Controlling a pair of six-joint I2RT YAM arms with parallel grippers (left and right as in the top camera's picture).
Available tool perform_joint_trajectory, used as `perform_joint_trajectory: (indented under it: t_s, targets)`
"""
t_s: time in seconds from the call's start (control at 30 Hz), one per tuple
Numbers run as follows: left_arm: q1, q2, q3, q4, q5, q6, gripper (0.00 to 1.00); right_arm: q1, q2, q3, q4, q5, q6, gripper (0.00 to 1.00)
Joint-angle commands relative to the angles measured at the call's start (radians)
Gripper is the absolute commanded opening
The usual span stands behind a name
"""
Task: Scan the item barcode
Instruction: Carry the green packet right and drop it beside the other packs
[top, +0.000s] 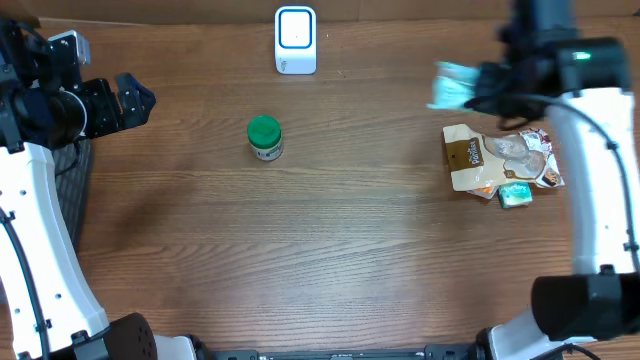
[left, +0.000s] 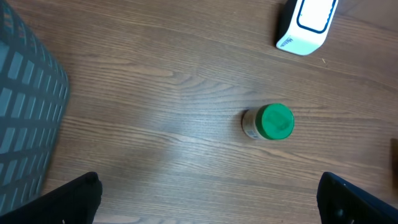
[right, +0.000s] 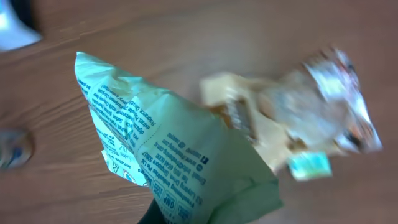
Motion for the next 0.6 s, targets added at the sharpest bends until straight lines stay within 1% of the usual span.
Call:
perform_joint_trajectory:
  t_s: [0.0, 0.17, 0.33, 0.43, 0.47, 0.53, 0.57]
  targets:
    - [-0.008, 0.001, 0.004, 0.003, 0.002, 0.015, 1.00, -0.145, -0.021, -0.078, 0.000, -0.066, 0.087, 0.04]
    - [-0.008, 0.001, 0.004, 0.003, 0.002, 0.015, 1.00, -0.327, -0.021, -0.247, 0.077, -0.146, 0.107, 0.04]
    - [-0.008, 0.001, 0.004, 0.003, 0.002, 0.015, 1.00, -0.416, -0.021, -0.409, 0.202, -0.155, 0.108, 0.04]
    - [-0.008, 0.001, 0.004, 0.003, 0.002, 0.015, 1.00, -0.449, -0.021, -0.476, 0.272, -0.156, 0.108, 0.13]
    - [-0.008, 0.001, 0.004, 0.003, 0.002, 0.015, 0.99, -0.456, -0.021, -0.486, 0.283, -0.155, 0.113, 0.18]
    - [-0.008, 0.002, 0.004, 0.003, 0.002, 0.015, 1.00, -0.465, -0.020, -0.500, 0.293, -0.154, 0.119, 0.31]
    - [-0.008, 0.001, 0.004, 0.003, 0.002, 0.015, 1.00, -0.464, -0.020, -0.500, 0.292, -0.151, 0.119, 0.35]
